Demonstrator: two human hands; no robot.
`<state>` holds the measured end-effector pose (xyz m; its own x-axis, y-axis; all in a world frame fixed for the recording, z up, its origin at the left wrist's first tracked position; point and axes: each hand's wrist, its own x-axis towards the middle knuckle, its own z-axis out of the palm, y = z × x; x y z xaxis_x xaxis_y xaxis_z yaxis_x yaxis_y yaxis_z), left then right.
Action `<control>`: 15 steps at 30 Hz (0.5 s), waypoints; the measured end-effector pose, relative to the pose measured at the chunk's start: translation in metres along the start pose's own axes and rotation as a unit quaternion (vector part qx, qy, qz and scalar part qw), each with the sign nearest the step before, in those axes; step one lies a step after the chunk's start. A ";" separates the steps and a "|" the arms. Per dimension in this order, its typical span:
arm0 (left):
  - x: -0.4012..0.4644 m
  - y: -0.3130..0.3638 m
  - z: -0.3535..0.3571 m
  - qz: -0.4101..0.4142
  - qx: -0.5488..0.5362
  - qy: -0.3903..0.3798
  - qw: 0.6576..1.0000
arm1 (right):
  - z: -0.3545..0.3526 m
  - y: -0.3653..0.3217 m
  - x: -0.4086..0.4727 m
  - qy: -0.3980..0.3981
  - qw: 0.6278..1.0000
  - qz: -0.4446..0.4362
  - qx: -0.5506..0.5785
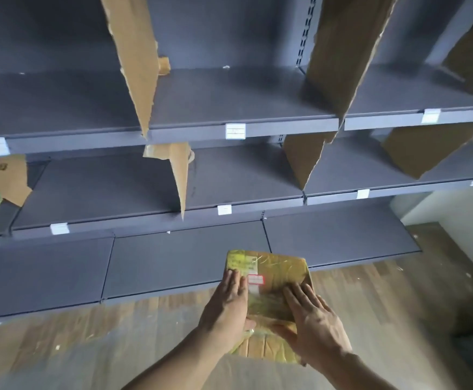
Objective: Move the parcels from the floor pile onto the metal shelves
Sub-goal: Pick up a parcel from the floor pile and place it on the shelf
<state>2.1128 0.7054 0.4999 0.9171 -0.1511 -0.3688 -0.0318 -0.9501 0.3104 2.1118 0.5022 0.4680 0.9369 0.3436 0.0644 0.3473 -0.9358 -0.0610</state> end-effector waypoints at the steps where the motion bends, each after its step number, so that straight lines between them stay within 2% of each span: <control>1: 0.001 0.011 0.000 -0.005 0.000 -0.002 1.000 | -0.003 0.010 -0.001 -0.001 1.000 -0.003 0.002; 6: 0.010 0.042 -0.009 -0.030 0.003 0.009 0.999 | -0.014 0.038 0.008 -0.014 1.000 -0.004 0.026; 15: 0.025 0.052 -0.025 -0.056 -0.008 0.008 0.998 | -0.029 0.050 0.031 -0.081 0.996 -0.008 0.042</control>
<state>2.1441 0.6595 0.5289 0.9208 -0.0389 -0.3881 0.0785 -0.9561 0.2823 2.1568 0.4638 0.4960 0.9230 0.3730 -0.0949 0.3580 -0.9225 -0.1443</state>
